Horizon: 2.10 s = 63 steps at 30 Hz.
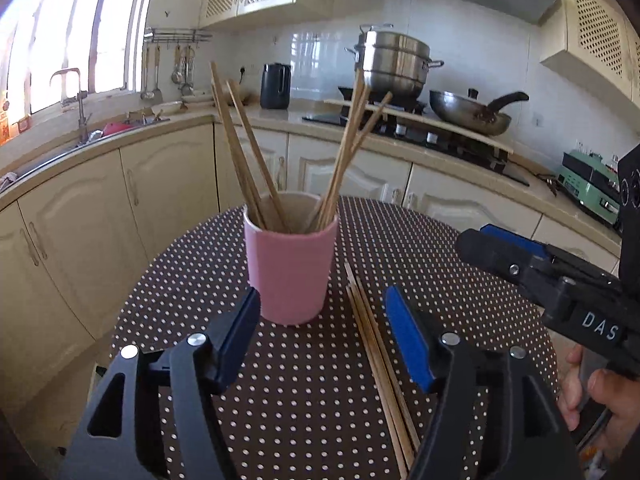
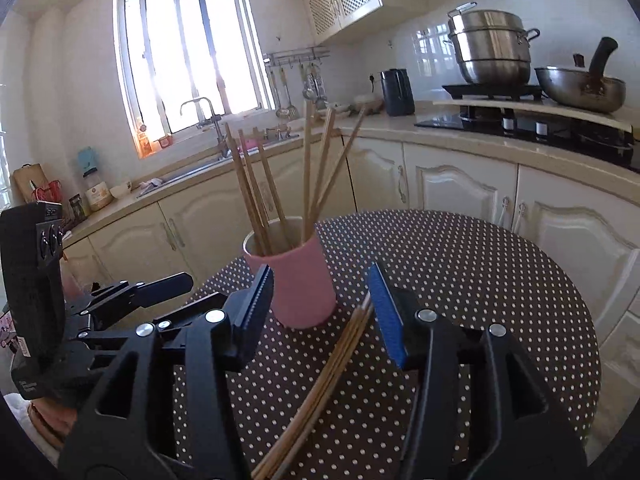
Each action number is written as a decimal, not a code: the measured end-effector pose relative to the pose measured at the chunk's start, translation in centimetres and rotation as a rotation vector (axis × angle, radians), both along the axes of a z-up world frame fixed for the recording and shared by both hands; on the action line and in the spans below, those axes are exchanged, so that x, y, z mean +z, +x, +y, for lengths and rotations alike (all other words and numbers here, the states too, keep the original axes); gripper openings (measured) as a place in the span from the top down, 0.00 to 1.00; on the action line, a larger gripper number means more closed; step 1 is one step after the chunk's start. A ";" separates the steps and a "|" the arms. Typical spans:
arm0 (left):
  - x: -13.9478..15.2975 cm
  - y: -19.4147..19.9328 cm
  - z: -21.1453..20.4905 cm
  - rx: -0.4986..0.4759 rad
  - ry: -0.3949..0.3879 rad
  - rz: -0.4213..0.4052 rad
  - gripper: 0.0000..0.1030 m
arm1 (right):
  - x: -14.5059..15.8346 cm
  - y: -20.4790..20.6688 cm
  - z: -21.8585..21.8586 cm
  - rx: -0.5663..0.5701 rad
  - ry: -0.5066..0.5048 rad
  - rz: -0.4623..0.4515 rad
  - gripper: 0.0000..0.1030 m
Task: Organize utensils
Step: 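Move both open tools back down to the remaining chopstick pile, then close the right tool on a chopstick while the left tool grasps another chopstick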
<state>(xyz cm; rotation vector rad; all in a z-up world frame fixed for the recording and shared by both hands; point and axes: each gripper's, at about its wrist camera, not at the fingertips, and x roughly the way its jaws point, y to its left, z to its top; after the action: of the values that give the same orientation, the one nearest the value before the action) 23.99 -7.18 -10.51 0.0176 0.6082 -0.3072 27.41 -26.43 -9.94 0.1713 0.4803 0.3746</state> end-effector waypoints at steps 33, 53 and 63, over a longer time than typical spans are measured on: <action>-9.2 4.8 -3.5 0.020 0.254 0.266 0.37 | -7.4 4.1 0.8 0.025 -0.124 0.376 0.51; -9.5 5.9 -1.4 0.024 0.238 0.262 0.37 | -8.6 7.9 5.8 0.050 -0.294 0.502 0.59; -9.1 7.1 -2.5 0.006 0.269 0.324 0.37 | -7.8 10.8 7.8 0.155 -0.503 0.672 0.72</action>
<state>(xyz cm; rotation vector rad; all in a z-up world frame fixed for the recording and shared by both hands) 31.07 -9.68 -19.65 0.2279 0.9681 -0.2215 38.19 -18.65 -17.70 -0.2427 1.2376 0.3308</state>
